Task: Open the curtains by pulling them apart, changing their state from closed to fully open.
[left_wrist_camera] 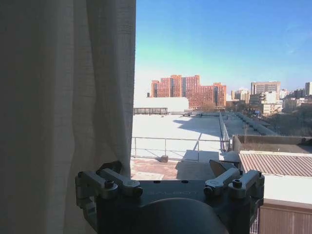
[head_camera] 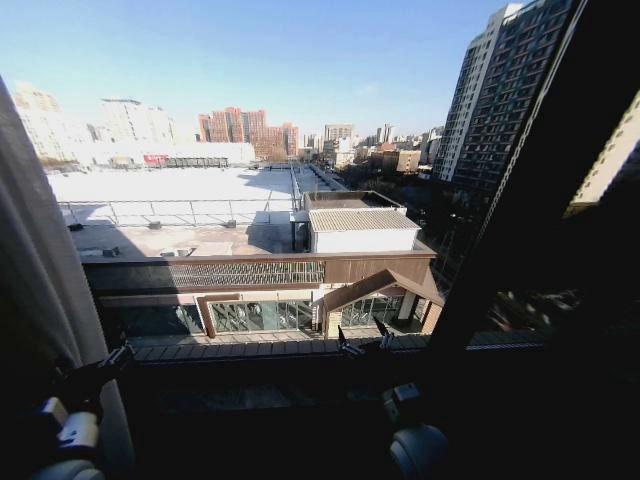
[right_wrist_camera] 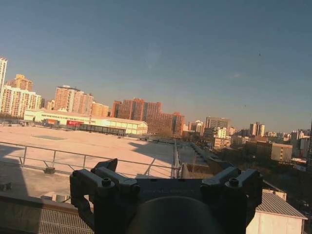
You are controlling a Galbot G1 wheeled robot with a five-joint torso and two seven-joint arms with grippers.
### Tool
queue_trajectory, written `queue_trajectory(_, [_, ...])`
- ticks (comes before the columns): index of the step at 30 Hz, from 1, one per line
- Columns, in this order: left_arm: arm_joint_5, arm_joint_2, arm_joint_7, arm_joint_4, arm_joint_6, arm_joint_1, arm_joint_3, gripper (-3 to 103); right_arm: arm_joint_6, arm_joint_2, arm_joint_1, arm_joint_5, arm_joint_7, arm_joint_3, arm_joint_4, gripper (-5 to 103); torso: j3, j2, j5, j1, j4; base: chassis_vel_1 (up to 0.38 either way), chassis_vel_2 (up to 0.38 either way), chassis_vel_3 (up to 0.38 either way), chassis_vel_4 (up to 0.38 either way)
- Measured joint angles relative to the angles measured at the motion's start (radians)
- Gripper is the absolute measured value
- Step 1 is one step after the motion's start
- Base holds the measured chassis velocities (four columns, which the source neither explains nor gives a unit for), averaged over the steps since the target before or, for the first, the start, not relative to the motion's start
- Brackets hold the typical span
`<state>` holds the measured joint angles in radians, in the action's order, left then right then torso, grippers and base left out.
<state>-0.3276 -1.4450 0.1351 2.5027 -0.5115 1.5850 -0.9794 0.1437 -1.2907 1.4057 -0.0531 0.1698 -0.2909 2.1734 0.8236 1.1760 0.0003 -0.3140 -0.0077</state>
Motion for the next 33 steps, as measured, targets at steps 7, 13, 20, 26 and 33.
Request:
queue_trajectory(7, [-0.006, -0.006, -0.119, 0.003, 0.041, 0.017, 0.009, 100, 0.056, 0.004, 0.001, -0.025, 0.025, -0.02, 0.022, 100, 0.0, 0.0, 0.0, 0.0, 0.0, 0.0, 0.0, 0.0, 0.0])
queue_trajectory(13, [0.001, -0.006, -0.121, 0.002, 0.043, 0.021, 0.011, 100, 0.058, 0.004, -0.003, -0.026, 0.025, -0.029, 0.018, 100, 0.0, 0.0, -0.0001, 0.0, 0.0002, 0.0, 0.0, 0.0, 0.0])
queue_trajectory(20, [0.015, -0.009, -0.118, 0.0, 0.043, 0.017, 0.016, 100, 0.058, 0.008, -0.006, -0.03, 0.023, -0.044, 0.015, 100, 0.0, 0.0, -0.0003, 0.0, 0.0002, -0.042, -0.062, 0.059, 0.067])
queue_trajectory(26, [0.032, -0.012, -0.115, -0.001, 0.042, 0.015, 0.02, 100, 0.058, 0.01, -0.009, -0.032, 0.021, -0.053, 0.01, 100, 0.0, 0.0, -0.0002, 0.0, 0.0001, -0.173, -0.211, 0.16, 0.173])
queue_trajectory(33, [0.038, -0.011, -0.114, -0.002, 0.042, 0.012, 0.026, 100, 0.056, 0.011, -0.01, -0.038, 0.021, -0.059, 0.01, 100, 0.0, 0.0, 0.0, 0.0, 0.0, -0.257, -0.268, 0.277, 0.268])
